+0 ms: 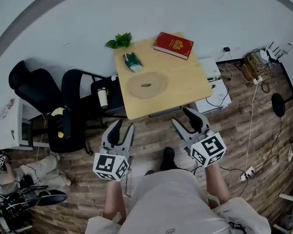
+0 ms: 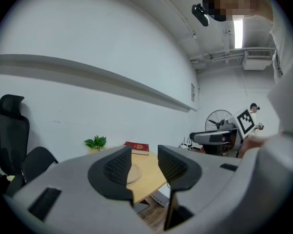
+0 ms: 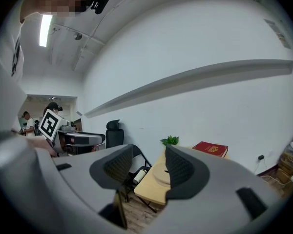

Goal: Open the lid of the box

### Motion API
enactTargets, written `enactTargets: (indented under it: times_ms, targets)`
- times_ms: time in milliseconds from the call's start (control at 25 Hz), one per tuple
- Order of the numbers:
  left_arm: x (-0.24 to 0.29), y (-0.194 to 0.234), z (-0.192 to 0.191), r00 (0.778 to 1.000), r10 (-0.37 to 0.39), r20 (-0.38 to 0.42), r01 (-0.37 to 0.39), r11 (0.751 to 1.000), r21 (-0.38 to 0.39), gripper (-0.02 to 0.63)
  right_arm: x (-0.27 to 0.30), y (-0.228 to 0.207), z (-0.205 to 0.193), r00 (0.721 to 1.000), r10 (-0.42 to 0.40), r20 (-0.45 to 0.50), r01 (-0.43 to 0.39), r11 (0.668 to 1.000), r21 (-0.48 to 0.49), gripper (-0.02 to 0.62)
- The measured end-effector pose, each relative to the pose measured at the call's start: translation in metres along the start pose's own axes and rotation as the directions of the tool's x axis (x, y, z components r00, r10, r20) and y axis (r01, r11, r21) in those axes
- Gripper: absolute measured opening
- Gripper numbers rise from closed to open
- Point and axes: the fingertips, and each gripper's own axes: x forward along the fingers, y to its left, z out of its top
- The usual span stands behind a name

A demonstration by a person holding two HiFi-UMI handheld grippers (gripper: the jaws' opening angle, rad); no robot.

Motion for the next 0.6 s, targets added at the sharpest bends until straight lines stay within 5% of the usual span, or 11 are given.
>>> enactTargets:
  times_ms: [600]
  targets:
    - [0.066,-0.025,-0.021,0.998,-0.009,-0.068,0.009,1.0,0.001,0.184,0.015,-0.055,-0.011,0.997,0.071,-0.024,-0.071,0.997,0.007,0.239]
